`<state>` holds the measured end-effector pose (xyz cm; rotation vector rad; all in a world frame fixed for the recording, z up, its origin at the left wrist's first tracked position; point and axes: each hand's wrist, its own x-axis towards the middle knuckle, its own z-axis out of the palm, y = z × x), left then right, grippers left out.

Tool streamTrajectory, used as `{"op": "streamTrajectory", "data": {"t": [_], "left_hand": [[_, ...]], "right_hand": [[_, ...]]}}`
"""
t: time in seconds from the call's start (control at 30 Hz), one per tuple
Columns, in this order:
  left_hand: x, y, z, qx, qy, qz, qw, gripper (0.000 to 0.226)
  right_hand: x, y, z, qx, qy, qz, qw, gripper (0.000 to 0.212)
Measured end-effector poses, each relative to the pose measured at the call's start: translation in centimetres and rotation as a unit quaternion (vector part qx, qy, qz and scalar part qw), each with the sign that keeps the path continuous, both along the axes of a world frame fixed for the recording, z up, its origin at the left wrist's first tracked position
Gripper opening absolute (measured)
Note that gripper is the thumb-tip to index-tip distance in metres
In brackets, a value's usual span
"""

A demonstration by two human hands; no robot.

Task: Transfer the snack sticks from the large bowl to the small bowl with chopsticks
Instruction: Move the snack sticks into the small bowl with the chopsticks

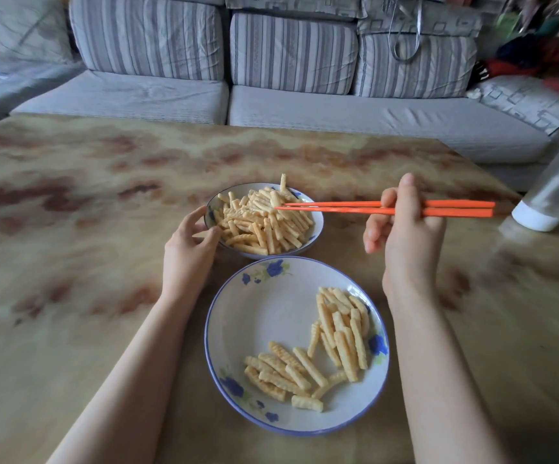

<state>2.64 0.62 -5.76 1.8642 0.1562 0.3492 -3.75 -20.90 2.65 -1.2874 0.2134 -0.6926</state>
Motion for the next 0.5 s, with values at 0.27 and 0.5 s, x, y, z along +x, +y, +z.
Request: {"op": "streamTrajectory", "data": {"t": [0.27, 0.5], "left_hand": [[0.1, 0.0, -0.1, -0.003, 0.001, -0.001, 1.0, 0.041], [0.1, 0.0, -0.1, -0.005, -0.002, -0.001, 1.0, 0.04]], "right_hand": [[0.3, 0.2, -0.7, -0.042, 0.044, 0.04, 0.997, 0.04], [-0.9, -1.0, 0.6, -0.068, 0.027, 0.046, 0.996, 0.041]]}}
